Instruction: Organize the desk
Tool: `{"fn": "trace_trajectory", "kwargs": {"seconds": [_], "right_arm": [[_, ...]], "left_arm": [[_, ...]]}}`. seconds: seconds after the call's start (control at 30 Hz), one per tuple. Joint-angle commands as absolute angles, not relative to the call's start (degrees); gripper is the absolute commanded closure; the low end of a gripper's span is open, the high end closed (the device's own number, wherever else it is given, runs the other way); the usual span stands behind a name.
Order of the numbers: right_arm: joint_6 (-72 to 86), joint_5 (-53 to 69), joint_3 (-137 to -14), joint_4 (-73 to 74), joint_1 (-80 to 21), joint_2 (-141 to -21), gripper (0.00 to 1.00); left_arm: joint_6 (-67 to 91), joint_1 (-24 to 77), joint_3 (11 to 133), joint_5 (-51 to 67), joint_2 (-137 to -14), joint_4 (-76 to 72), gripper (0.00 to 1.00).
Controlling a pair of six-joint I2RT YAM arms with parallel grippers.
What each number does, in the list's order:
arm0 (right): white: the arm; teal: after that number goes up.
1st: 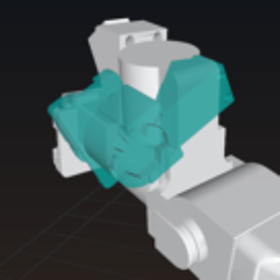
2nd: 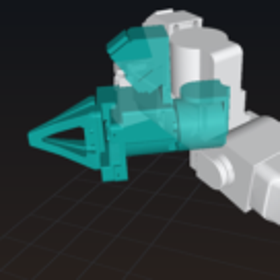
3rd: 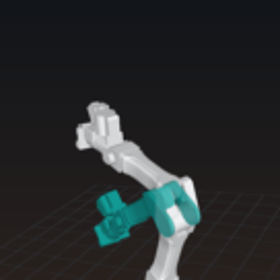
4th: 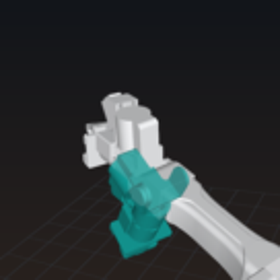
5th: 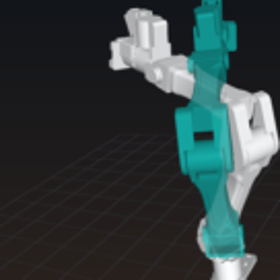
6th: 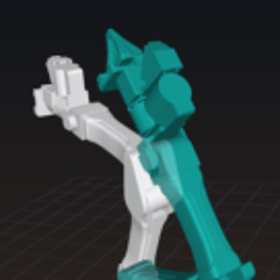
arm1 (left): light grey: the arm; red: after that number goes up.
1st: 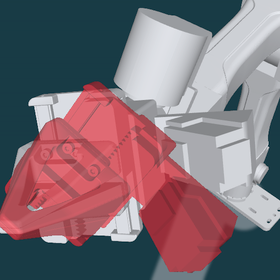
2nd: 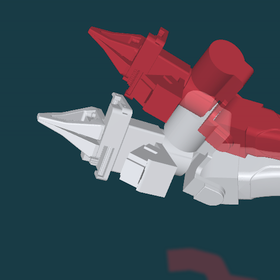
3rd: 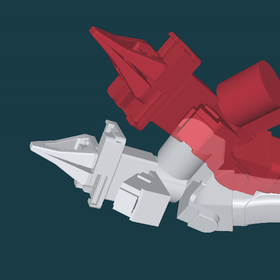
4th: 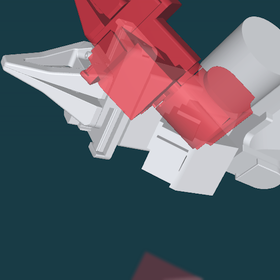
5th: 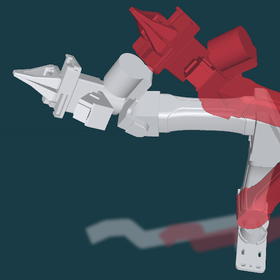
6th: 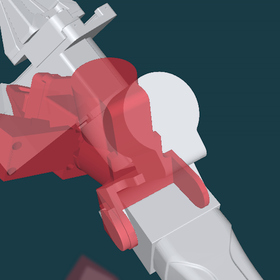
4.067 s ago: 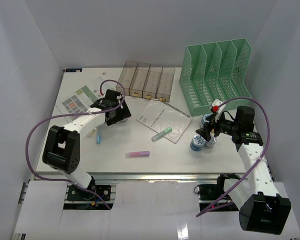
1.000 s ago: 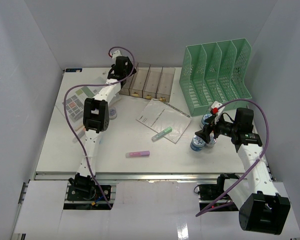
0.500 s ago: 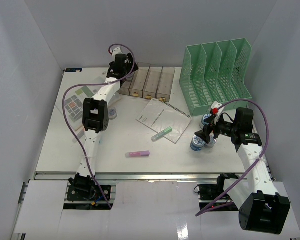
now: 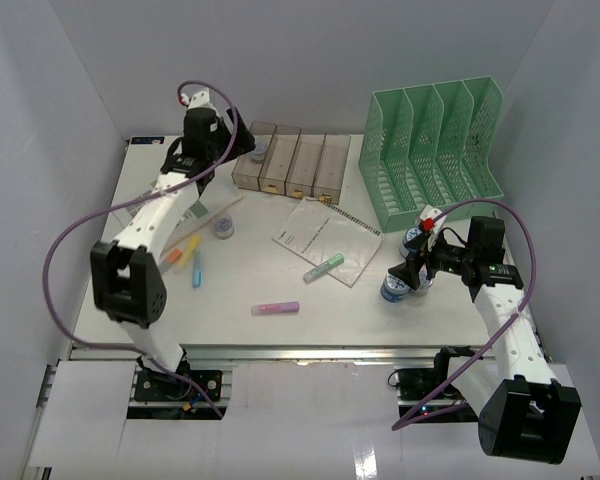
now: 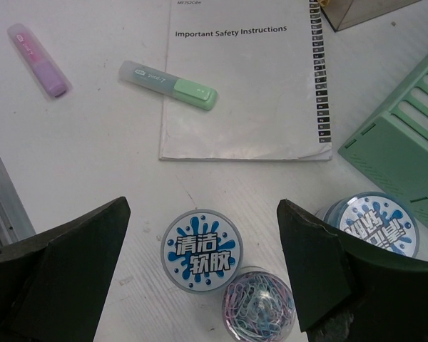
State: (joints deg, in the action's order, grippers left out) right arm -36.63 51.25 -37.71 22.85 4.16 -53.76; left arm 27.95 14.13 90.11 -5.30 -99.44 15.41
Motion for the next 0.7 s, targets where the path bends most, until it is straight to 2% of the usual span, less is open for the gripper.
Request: {"fn": "trace_trajectory", "kwargs": {"seconds": [0.0, 0.2, 0.3, 0.5, 0.67], "right_arm": [[-37.5, 52.6, -38.2, 23.3, 4.5, -53.8, 0.1], [-36.4, 51.9, -38.1, 22.5, 4.6, -54.0, 0.1], [-36.3, 51.7, -38.0, 22.3, 4.6, -54.0, 0.1], [-36.3, 51.2, -37.9, 22.2, 4.6, -54.2, 0.1], [-36.5, 51.0, -37.9, 22.2, 4.7, -54.4, 0.1]], "left_arm": [[28.6, 12.2, 76.4, -0.2, -88.4, 25.5, 0.02], [27.0, 11.3, 61.4, 0.9, -78.5, 29.8, 0.02], [26.6, 11.1, 58.9, 0.9, -78.0, 30.0, 0.02], [25.8, 11.1, 60.0, 5.1, -84.1, 29.7, 0.02], [25.2, 11.1, 62.8, 4.0, -90.5, 29.3, 0.02]]}}
